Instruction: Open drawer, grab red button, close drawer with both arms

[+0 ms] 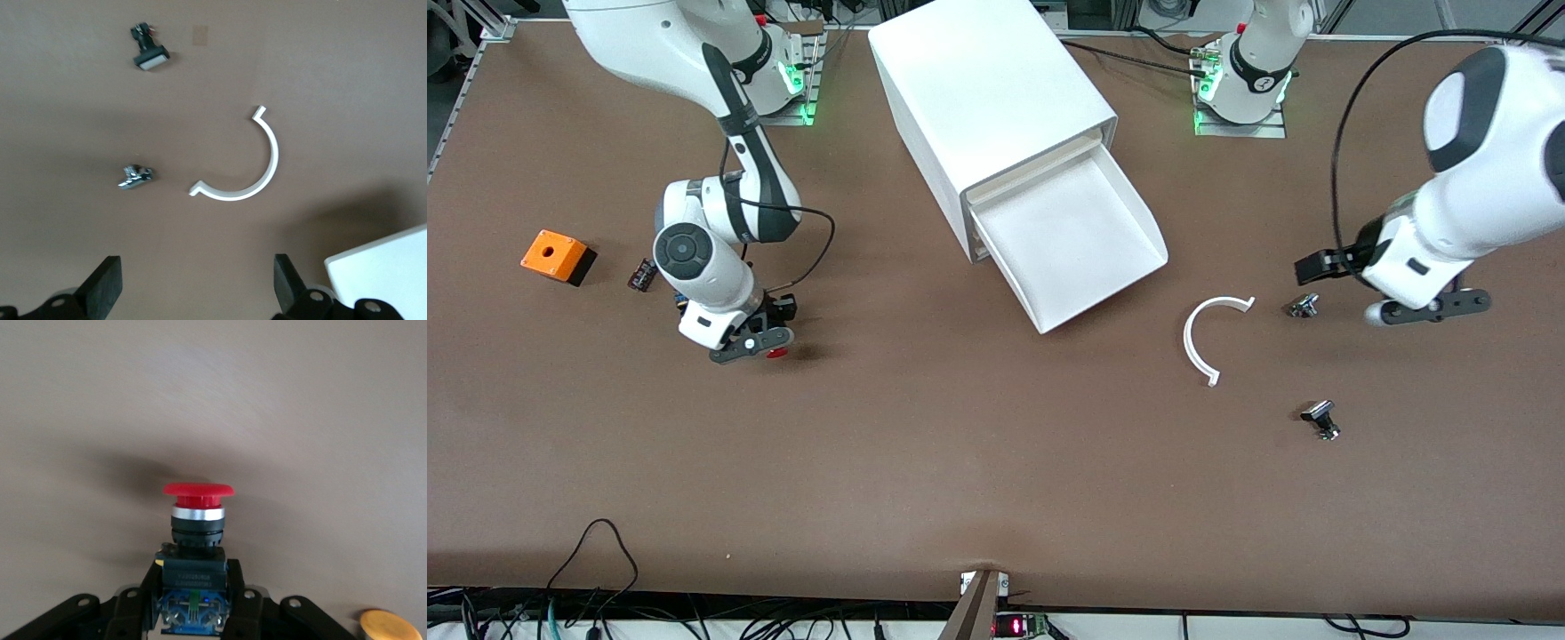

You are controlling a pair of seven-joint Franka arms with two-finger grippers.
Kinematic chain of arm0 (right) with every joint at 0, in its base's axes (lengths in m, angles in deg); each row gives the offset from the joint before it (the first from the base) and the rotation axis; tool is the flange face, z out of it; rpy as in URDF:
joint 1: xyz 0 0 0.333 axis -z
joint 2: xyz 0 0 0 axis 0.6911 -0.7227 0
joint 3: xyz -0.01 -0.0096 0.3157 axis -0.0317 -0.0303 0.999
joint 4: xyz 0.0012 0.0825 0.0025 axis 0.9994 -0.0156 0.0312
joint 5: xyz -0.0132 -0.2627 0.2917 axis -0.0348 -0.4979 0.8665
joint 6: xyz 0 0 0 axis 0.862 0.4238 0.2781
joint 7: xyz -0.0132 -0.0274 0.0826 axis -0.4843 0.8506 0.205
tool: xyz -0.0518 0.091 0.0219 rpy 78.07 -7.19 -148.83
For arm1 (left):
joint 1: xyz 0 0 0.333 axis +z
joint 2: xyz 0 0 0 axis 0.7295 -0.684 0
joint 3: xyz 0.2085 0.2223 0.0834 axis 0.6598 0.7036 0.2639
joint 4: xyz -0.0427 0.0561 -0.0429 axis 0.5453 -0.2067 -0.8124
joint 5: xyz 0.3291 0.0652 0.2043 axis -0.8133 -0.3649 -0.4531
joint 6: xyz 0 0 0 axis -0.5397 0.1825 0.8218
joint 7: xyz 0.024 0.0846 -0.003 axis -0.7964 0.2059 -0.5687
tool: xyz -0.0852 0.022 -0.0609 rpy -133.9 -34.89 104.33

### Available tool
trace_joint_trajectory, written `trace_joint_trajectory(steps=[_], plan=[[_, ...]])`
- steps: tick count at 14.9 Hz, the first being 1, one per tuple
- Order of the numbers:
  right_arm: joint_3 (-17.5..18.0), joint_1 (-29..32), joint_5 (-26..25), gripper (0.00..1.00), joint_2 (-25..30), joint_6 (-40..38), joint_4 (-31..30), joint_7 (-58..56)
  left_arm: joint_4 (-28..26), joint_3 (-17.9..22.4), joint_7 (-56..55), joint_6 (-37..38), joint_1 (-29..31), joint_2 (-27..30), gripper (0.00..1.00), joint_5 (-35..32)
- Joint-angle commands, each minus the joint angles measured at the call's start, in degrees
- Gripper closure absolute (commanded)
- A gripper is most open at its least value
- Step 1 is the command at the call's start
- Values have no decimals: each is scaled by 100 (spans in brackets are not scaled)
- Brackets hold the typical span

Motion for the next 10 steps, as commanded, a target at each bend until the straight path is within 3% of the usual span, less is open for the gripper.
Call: trace_joint_trajectory(steps=[1,5,6,7,8,10], plan=[[61,323,-7,67,270,529,-645,19,-417,-143,-678,-576,-8,-38,0,247],[53,393,-24,66,235,608,-726,-52,-1120,-240,-1373,-1709,-245,-144,0,327],[53,419,-24,56,235,600,-726,-69,-1278,-327,-1583,-1999,-263,-197,0,327],[53,420,-16,21,261,574,-717,-26,-1428,-433,-1838,-2333,-298,-249,0,327],[53,420,11,0,323,556,-691,10,-1595,-503,-2058,-2658,-342,-302,0,327],[61,428,20,0,542,346,-612,1,-1876,-574,-2558,-3273,-561,-442,0,310]])
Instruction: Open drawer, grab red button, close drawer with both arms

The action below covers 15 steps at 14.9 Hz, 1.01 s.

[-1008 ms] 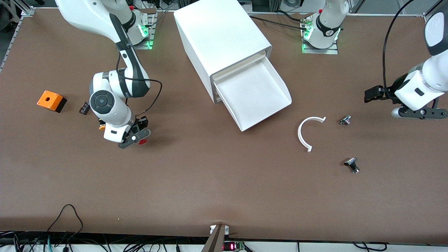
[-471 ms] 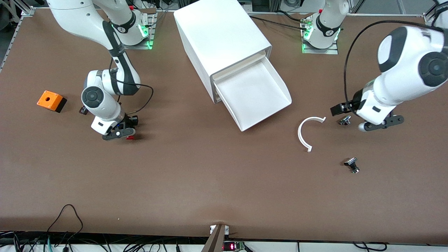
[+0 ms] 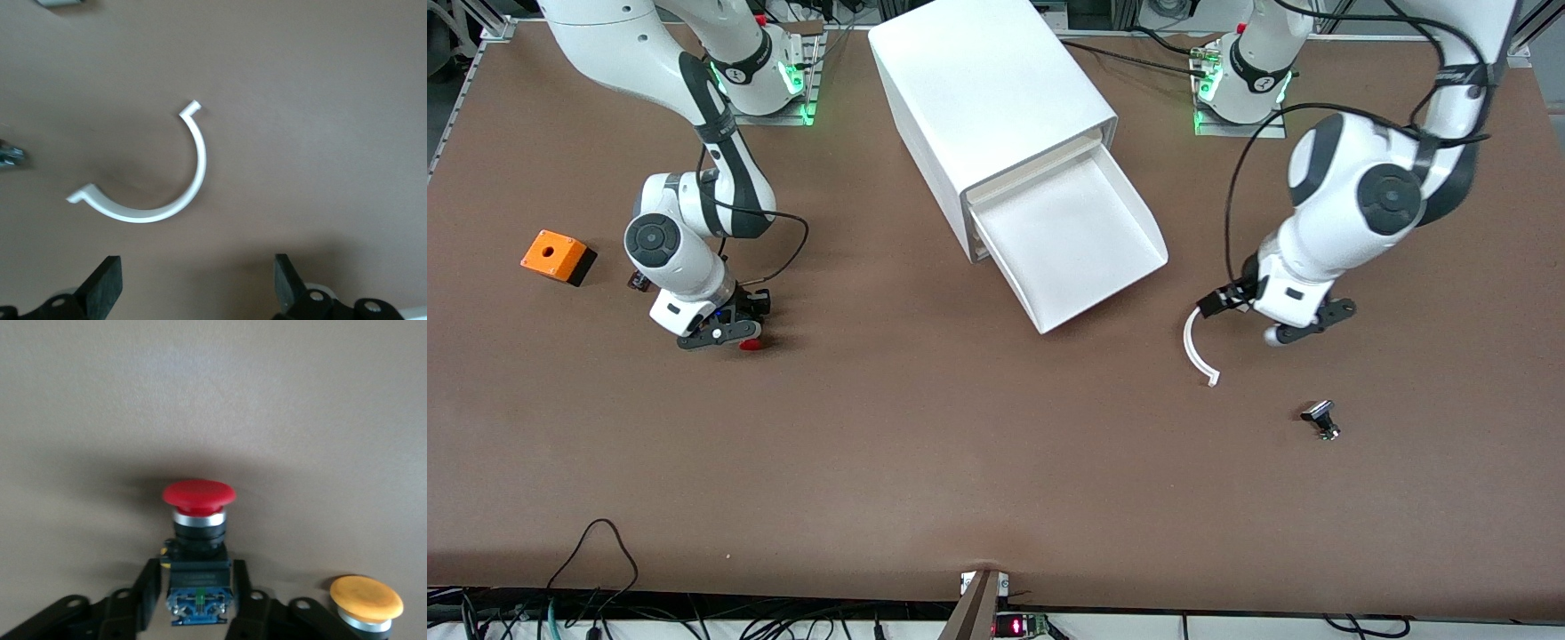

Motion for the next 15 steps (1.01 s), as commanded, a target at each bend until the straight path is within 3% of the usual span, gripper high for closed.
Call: trace_joint_trajectory(steps=[1,7,10,15], plan=[[68,86,22,0,504,-382,-22,12,-410,-68,-703,-854,-301,-147,0,23],[59,191,39,0,646,-1516,759,20,-569,-68,-1188,-1525,-654,-535,0,-21],[59,349,48,0,576,-2577,1759,230,-657,-103,-1320,-1456,-786,-535,0,-4],[85,393,57,0,514,-4406,3140,618,-771,-744,-1347,-947,-786,-438,0,84]])
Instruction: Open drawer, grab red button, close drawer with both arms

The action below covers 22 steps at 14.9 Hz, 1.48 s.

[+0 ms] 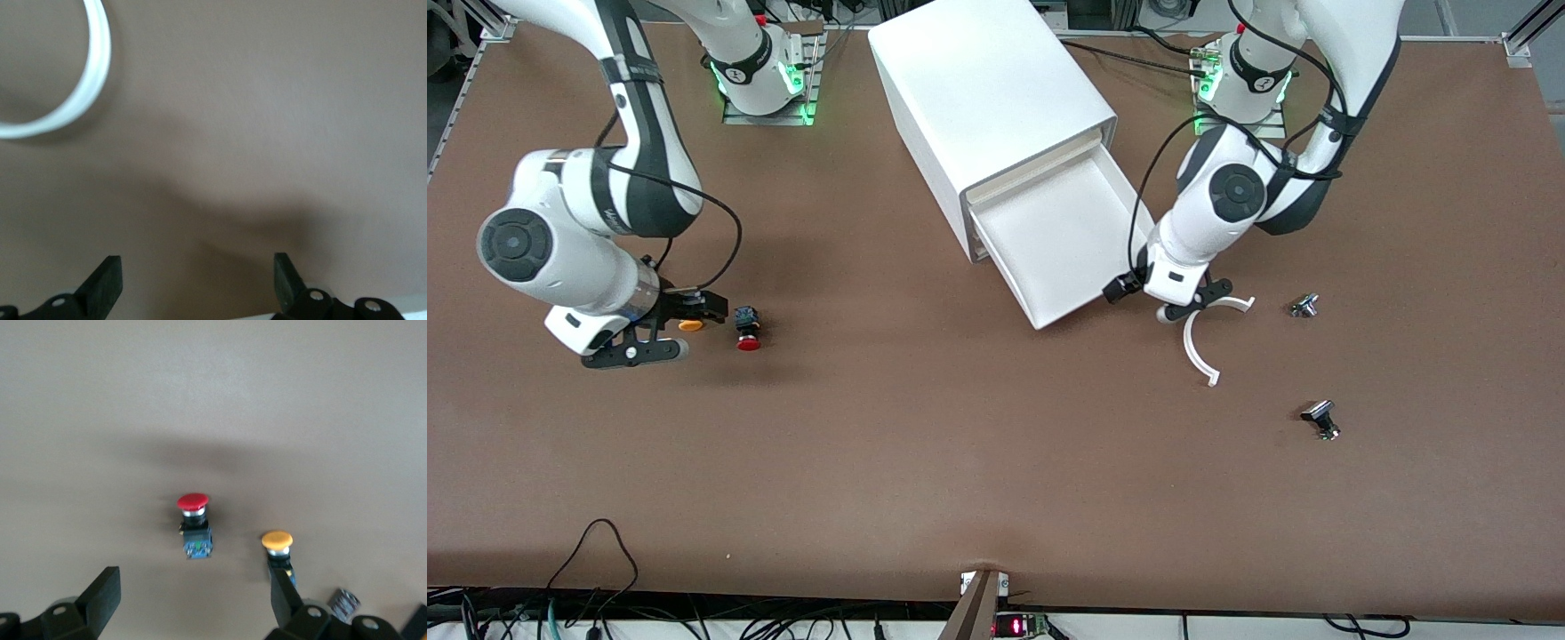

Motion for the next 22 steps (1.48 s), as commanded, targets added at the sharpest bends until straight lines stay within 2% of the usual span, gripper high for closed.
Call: trace_joint_trajectory(steps=[1,4,5,9,11,16,18,20,22], plan=[[99,127,47,0,-86,-1059,853,135,-167,-423,-62,368,-10,194,0,225],[317,626,47,0,-34,-1668,1285,100,-228,-784,-44,790,-1,291,0,1217],[405,776,38,0,18,-1782,1417,56,-220,-890,-27,966,-1,325,0,1350],[371,909,-93,0,107,-2029,1856,-111,-220,-1365,-35,1704,16,431,0,1412],[397,1041,-155,0,378,-1968,1788,-94,-228,-1453,-35,1837,17,414,0,1657],[616,1366,-129,0,704,-1819,1278,-94,-211,-1375,87,1689,69,405,0,1756],[862,1611,-138,0,862,-1748,1076,-94,-202,-1155,306,1181,489,431,0,1755],[1178,1936,-138,0,1011,-1704,883,-59,-193,-1050,649,636,666,449,0,1755],[1197,1929,-164,0,1065,-1765,899,-24,-185,-673,1087,160,684,492,0,1747]])
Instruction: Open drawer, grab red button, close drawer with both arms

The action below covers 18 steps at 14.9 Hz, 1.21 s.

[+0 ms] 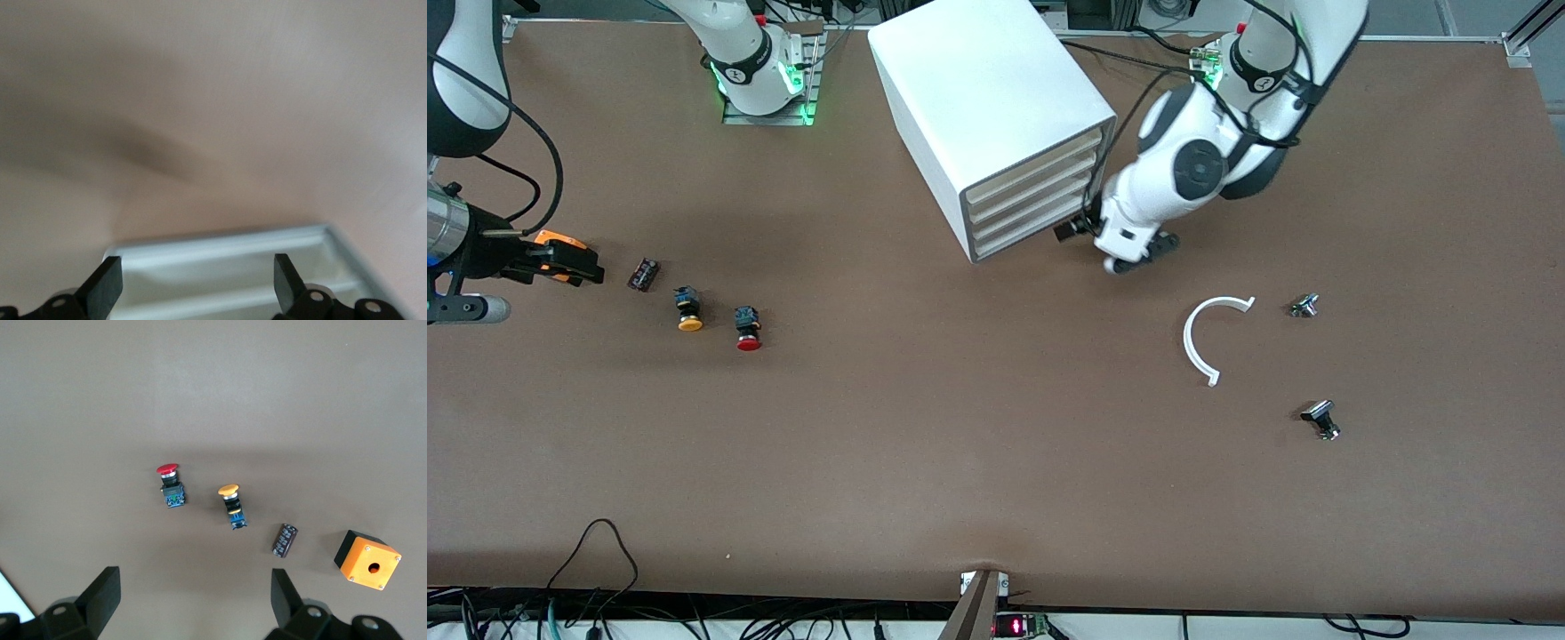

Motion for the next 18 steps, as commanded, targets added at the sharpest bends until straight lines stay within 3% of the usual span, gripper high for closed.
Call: trace_joint_trajectory(steps=[1,2,5,8,12,14,16,18], plan=[[220,157,-87,0,299,99,-248,47,-41,535,906,-306,91,347,0,178],[228,157,-87,0,299,99,-248,56,38,772,1432,-219,152,470,0,178],[228,157,-96,0,308,64,-256,65,704,1606,3347,946,285,743,0,-233],[237,148,-175,0,317,125,-283,73,1583,2250,4002,2370,285,1112,0,-812],[272,148,-272,0,334,125,-344,231,2436,2348,4003,3593,294,1534,0,-1877],[264,156,-237,0,448,291,-545,232,2561,2330,3968,3982,285,1710,0,-2185],[237,157,-245,0,659,704,-940,223,2570,2356,3925,4062,294,1789,0,-2169],[220,157,-307,0,677,714,-942,162,2579,2436,3916,4211,285,1877,0,-2151]])
